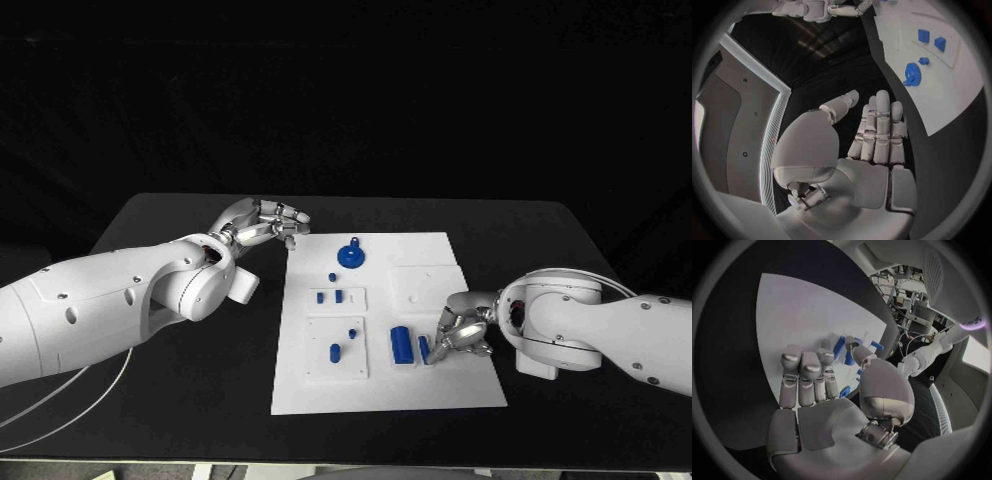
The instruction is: Assemble the parts on the task board
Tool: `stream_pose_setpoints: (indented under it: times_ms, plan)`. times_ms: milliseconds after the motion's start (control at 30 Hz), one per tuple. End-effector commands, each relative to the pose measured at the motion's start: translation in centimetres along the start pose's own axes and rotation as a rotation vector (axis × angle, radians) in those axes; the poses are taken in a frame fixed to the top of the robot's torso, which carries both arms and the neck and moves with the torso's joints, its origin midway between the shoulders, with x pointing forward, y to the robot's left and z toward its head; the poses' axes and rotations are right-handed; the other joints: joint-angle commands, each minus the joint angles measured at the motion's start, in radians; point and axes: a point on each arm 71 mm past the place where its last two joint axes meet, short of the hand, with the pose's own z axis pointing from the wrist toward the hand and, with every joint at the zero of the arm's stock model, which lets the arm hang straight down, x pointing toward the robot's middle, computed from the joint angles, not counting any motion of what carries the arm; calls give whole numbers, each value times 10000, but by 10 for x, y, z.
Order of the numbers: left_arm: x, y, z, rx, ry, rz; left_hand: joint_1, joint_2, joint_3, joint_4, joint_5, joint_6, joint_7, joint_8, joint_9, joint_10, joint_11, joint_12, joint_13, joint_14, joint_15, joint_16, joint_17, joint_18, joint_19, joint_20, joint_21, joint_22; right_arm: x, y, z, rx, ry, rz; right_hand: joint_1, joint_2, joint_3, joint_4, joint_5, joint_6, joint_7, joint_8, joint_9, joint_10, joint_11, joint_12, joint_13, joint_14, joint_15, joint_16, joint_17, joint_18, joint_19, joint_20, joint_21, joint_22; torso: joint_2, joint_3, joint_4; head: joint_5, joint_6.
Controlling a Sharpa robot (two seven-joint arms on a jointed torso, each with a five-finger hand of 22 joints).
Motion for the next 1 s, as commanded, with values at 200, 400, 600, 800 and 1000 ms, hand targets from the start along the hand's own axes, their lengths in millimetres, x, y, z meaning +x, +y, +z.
stream_pose_setpoints:
  times_ms: [200, 400, 600, 800, 1000]
  plan:
    - [1, -2, 0, 93, 88, 13, -38, -24, -8, 78, -32, -71, -25, 57, -15, -30, 8, -23, 15, -50, 36, -61, 18, -48, -53, -309, -49, 19, 1, 2, 2, 45, -102, -250, 176, 16, 261, 47, -51, 26, 3, 53, -4, 92, 10, -31, 19, 20, -25, -19, -4, 304, 78, 6, -13, 89, -12, -2, 0, -3, -17]
    - [2, -2, 0, 94, 99, 10, -38, -23, -8, 82, -32, -71, -26, 58, -15, -30, 8, -23, 16, -50, 37, -64, 21, -49, -54, -309, -51, 21, 0, 1, 3, 125, -220, -230, 144, 1, 341, 137, -49, 26, 7, 62, -3, 96, 13, -33, 24, 20, -21, -16, -4, 304, 81, 16, -6, 94, -11, -4, -1, 0, -15]
    - [1, -2, 0, 92, 92, 14, -36, -23, -7, 83, -32, -70, -26, 60, -16, -30, 8, -23, 16, -50, 37, -66, 25, -49, -55, -308, -52, 24, -2, 0, 5, 213, -286, -245, 108, 74, 474, 285, -50, 37, 2, 79, -1, 112, 9, -32, 30, 23, -23, -7, -2, 304, 89, 23, 3, 98, -9, -2, -1, 4, -25]
    - [1, -1, 0, 89, 82, 17, -33, -23, -7, 84, -32, -70, -27, 61, -16, -30, 8, -22, 16, -51, 37, -68, 28, -50, -56, -308, -53, 26, -1, 2, 5, 187, -192, -306, 129, 80, 594, 352, -51, 37, -1, 88, 0, 119, 6, -33, 35, 22, -27, -1, 1, 304, 91, 20, 11, 103, -10, -1, -9, 9, -34]
    - [1, -1, 0, 83, 94, 17, -33, -24, -7, 86, -33, -70, -27, 62, -17, -30, 8, -22, 16, -51, 37, -71, 31, -51, -58, -308, -55, 28, -1, 1, 5, 238, -180, -309, 113, 27, 621, 379, -51, 33, 1, 92, 1, 121, 7, -34, 38, 20, -26, 2, 2, 304, 91, 22, 17, 107, -9, -4, -3, 6, -28]
